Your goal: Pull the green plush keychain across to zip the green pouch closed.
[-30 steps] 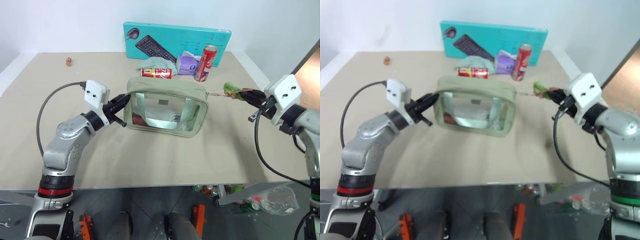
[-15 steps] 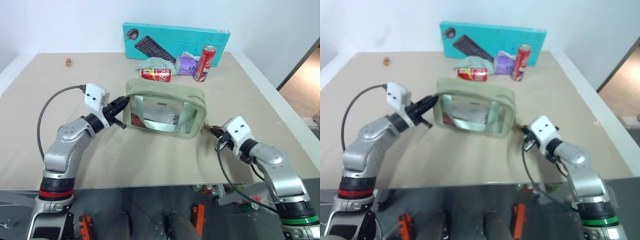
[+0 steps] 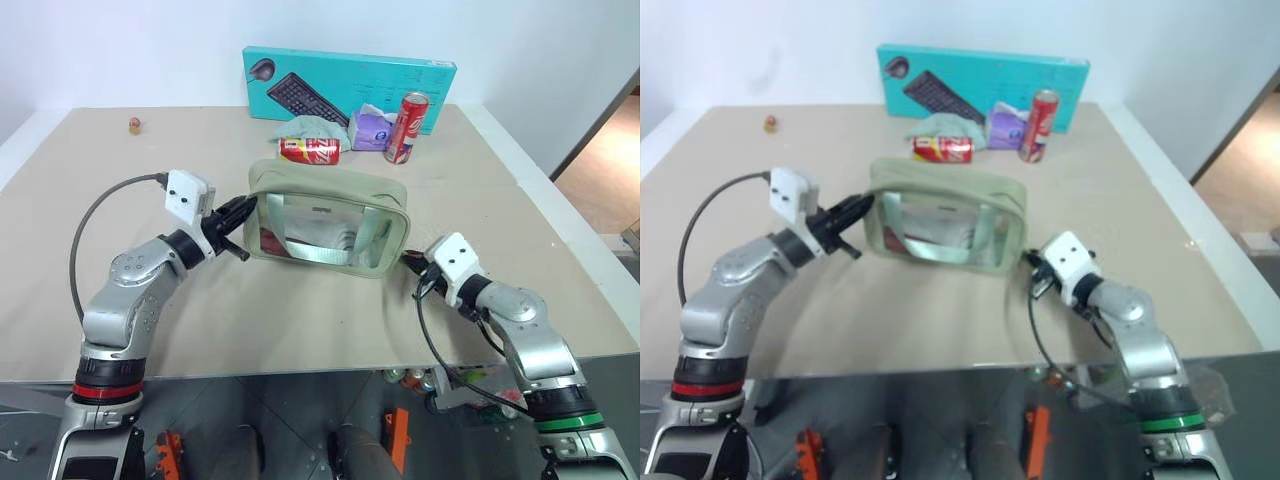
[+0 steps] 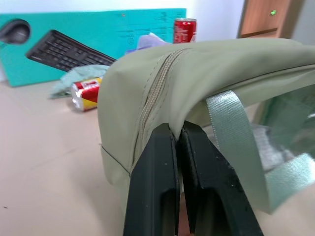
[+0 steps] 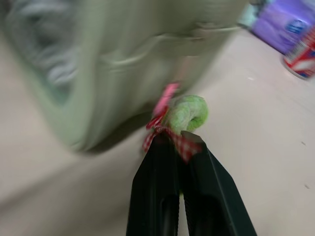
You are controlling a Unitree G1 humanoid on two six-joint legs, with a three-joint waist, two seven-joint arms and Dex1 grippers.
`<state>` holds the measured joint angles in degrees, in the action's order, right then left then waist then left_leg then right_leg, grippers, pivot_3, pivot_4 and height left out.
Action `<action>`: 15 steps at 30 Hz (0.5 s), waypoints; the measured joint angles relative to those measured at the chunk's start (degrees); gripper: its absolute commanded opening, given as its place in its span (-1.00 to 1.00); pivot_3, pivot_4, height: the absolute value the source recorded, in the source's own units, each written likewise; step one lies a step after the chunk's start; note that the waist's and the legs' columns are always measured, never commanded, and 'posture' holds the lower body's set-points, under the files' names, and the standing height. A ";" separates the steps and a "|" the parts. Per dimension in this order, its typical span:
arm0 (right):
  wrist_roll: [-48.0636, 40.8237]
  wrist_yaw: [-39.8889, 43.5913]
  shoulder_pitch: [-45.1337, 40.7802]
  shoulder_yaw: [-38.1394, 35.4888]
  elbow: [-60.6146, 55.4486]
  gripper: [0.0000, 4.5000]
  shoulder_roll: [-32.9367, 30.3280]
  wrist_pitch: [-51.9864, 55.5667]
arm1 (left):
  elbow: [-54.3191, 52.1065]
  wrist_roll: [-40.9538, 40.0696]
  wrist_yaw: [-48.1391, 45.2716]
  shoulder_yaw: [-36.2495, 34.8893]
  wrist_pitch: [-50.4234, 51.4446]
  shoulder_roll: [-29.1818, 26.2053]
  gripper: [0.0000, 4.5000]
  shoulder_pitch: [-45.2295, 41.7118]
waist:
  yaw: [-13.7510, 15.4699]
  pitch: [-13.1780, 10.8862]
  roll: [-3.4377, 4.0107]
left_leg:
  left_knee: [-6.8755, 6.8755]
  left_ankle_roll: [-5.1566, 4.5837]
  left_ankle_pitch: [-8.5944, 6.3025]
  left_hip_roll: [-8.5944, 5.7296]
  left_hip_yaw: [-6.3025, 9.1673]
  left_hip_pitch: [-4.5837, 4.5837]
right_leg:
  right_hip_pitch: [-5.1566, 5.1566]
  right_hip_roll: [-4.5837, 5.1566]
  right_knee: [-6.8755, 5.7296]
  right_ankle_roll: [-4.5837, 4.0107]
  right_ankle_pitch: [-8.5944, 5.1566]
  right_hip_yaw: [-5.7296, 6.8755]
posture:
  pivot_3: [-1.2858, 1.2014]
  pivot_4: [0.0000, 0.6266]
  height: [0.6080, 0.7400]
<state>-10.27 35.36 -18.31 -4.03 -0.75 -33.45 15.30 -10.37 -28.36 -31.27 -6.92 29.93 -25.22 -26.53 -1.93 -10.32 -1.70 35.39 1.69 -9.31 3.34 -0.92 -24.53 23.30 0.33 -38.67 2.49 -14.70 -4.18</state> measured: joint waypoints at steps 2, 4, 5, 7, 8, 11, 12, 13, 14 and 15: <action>-3.91 0.89 -0.99 -3.73 -2.60 -0.09 -0.60 2.73 | -0.02 -1.23 -0.73 -0.46 1.22 -0.67 -0.09 0.15 | 0.01 0.00 0.00 | 0.00 0.00 0.00 0.00 0.02 -0.02 | 0.01 0.00 0.00 0.01 -0.01 0.02 | 0.03 -0.52 1.00; -9.38 3.44 -1.50 -6.97 -5.56 0.17 -1.24 4.68 | 0.01 -2.09 -1.42 -0.63 1.94 -1.26 0.17 -0.05 | 0.01 -0.01 0.00 | 0.00 0.00 0.00 0.00 0.03 -0.04 | 0.02 0.00 0.00 0.01 -0.01 0.02 | 0.03 -0.52 1.00; -11.30 4.29 -1.65 -8.06 -6.79 0.31 -1.67 5.18 | 0.02 -2.24 -1.78 -0.83 2.16 -1.74 0.31 -0.28 | 0.01 -0.02 0.00 | -0.01 0.00 0.00 0.00 0.04 -0.05 | 0.02 -0.01 0.01 0.00 -0.02 0.03 | 0.03 -0.52 1.00; -15.73 5.85 -2.68 -11.60 -9.28 0.69 -3.85 6.93 | 0.15 -3.69 -3.13 -1.93 2.89 -3.64 0.69 -1.99 | 0.01 -0.03 -0.01 | 0.00 0.00 0.00 0.00 0.05 -0.08 | 0.05 0.00 0.01 0.00 -0.02 0.04 | 0.03 -0.52 1.00; -16.57 5.96 -3.09 -12.77 -9.74 0.79 -4.68 7.33 | 0.14 -4.14 -3.41 -2.55 3.00 -4.13 0.80 -2.79 | 0.02 -0.03 -0.01 | 0.00 0.00 -0.01 -0.01 0.05 -0.07 | 0.03 0.01 0.02 0.01 -0.02 0.05 | 0.03 -0.52 1.00; -19.56 7.12 -4.02 -15.55 -10.36 0.98 -8.40 10.41 | 0.30 -6.71 -4.96 -5.29 4.35 -6.24 0.98 -4.93 | 0.01 -0.03 -0.01 | -0.01 -0.01 -0.01 -0.01 0.02 -0.06 | 0.03 0.02 0.03 0.00 -0.02 0.04 | 0.03 -0.52 1.00; -21.60 7.82 -4.12 -17.24 -10.34 0.98 -10.07 12.50 | 0.35 -8.59 -6.56 -6.77 5.52 -7.86 0.98 -4.75 | -0.03 -0.03 -0.01 | -0.01 -0.01 -0.01 0.00 0.02 -0.06 | 0.03 0.01 0.03 -0.01 -0.03 0.04 | 0.03 -0.52 1.00; -21.60 7.82 -4.12 -17.24 -10.34 0.98 -10.07 12.50 | 0.35 -8.59 -6.56 -6.77 5.52 -7.86 0.98 -4.75 | -0.10 -0.03 -0.01 | -0.04 -0.01 -0.01 0.00 0.03 -0.05 | 0.05 0.00 0.03 -0.02 -0.04 0.04 | 0.03 -0.52 1.00; -22.89 8.37 -3.87 -17.71 -10.62 0.98 -10.48 13.81 | 0.25 -8.73 -7.31 -7.05 5.51 -8.38 0.98 -4.15 | -0.10 -0.03 -0.01 | -0.04 -0.01 -0.01 0.00 0.04 -0.06 | 0.05 0.00 0.03 -0.03 -0.04 0.05 | 0.03 -0.52 1.00; -24.59 9.43 -2.21 -18.06 -11.93 0.98 -11.71 15.59 | -0.54 -8.52 -8.54 -6.95 5.35 -10.20 0.98 -2.24 | -0.16 -0.03 0.00 | -0.11 -0.02 -0.02 0.00 0.02 -0.06 | 0.06 0.01 0.03 -0.04 -0.08 0.02 | 0.03 -0.52 1.00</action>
<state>-34.86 44.79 -20.51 -22.10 -12.69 -45.16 30.90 -10.91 -36.89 -39.81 -13.88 35.28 -35.42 -28.77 -2.09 -10.35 -1.70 35.27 1.68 -9.33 3.35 -0.90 -24.59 23.36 0.33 -38.64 2.46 -14.78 -4.16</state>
